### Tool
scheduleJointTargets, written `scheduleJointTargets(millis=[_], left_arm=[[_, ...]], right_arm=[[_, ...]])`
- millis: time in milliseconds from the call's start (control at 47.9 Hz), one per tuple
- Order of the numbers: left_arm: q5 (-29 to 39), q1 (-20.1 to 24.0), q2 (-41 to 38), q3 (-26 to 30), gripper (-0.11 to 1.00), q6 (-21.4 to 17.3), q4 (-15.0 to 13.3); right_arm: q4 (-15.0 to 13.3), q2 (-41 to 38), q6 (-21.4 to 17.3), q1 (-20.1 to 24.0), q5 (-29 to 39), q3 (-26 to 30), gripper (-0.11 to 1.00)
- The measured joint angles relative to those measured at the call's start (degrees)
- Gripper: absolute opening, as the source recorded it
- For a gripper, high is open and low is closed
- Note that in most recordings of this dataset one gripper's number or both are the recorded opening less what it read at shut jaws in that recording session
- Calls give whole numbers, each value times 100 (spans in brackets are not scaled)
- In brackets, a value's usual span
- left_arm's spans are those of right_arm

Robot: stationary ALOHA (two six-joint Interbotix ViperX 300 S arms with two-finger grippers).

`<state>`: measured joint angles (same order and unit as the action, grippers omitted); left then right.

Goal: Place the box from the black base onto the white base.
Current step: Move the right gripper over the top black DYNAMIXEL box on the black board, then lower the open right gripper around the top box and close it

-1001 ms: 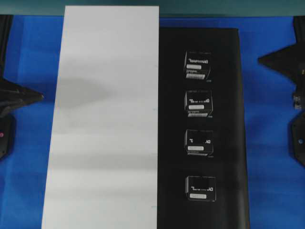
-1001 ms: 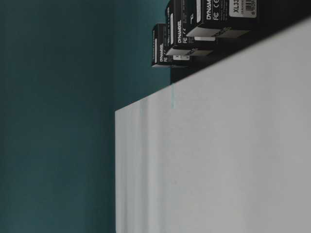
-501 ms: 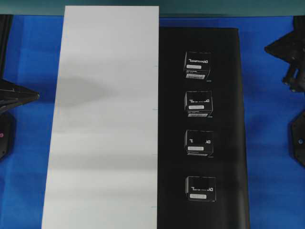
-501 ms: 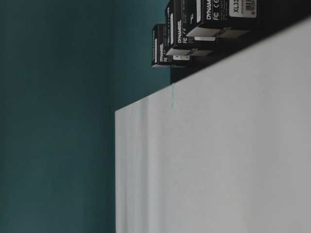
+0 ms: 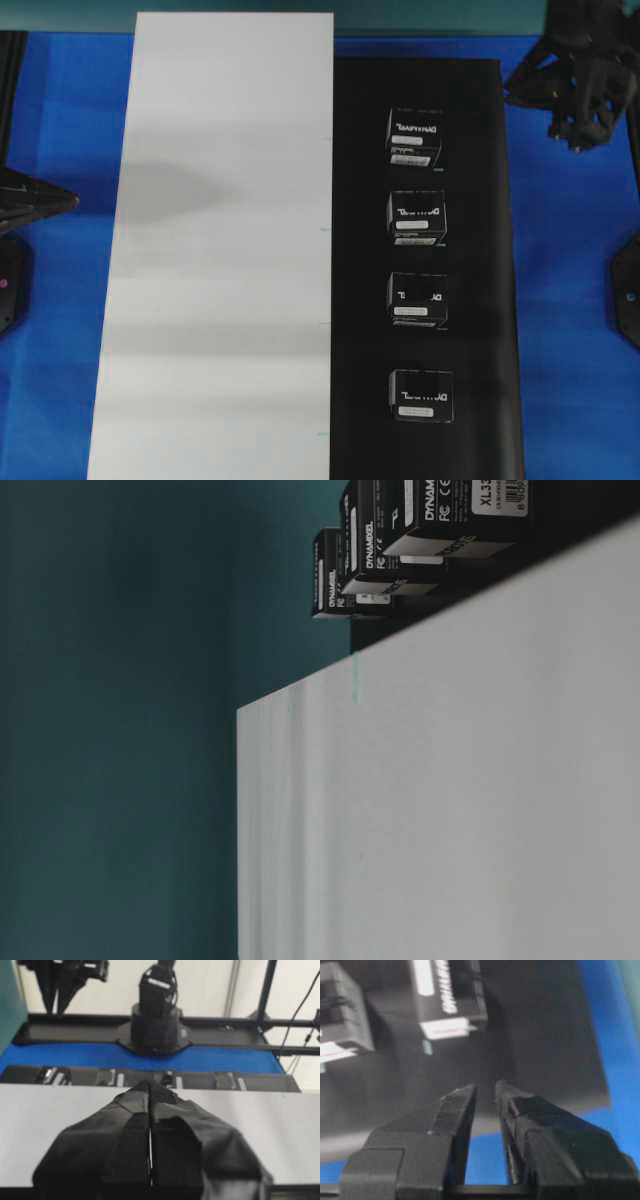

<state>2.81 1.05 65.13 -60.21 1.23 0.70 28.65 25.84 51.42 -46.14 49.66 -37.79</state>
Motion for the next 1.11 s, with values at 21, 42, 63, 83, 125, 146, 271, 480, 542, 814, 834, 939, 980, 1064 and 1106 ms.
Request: scheduleJointTargets(millis=[21, 42, 63, 83, 125, 146, 271, 480, 542, 814, 834, 939, 980, 1064, 1106], left_arm=[[0, 0, 0, 9, -6, 9, 9], [0, -9, 9, 9, -6, 18, 0], [9, 0, 9, 9, -6, 26, 0], [9, 0, 18, 9, -6, 53, 9], [9, 0, 18, 9, -6, 79, 0], [0, -9, 18, 9, -6, 105, 9], [44, -9, 18, 18, -6, 255, 0], [62, 0, 9, 9, -6, 475, 0], [62, 0, 0, 9, -6, 483, 9], [62, 0, -35, 9, -6, 483, 0], [62, 0, -35, 18, -6, 483, 9], [62, 0, -35, 18, -6, 483, 0], [62, 0, -35, 18, -6, 483, 0], [62, -9, -44, 18, -6, 483, 9], [62, 0, -44, 18, -6, 483, 0]], right_arm=[[88, -70, 114, -53, 79, 53, 29], [167, -141, 229, -105, 158, 97, 30], [220, -211, 308, -132, 229, 158, 30], [264, -272, 387, -158, 299, 202, 31], [308, -396, 510, -176, 396, 264, 32], [325, -448, 562, -176, 448, 299, 33], [387, -747, 712, -176, 624, 378, 51], [475, -1143, 721, -26, 519, 352, 98], [483, -1239, 721, 35, 378, 352, 100], [501, -1564, 712, 185, -70, 334, 100], [501, -1582, 721, 185, -88, 334, 100], [501, -1652, 721, 193, -176, 299, 100], [510, -1688, 721, 202, -185, 290, 100], [510, -1731, 712, 237, -229, 255, 100], [510, -1749, 721, 255, -255, 237, 100]])
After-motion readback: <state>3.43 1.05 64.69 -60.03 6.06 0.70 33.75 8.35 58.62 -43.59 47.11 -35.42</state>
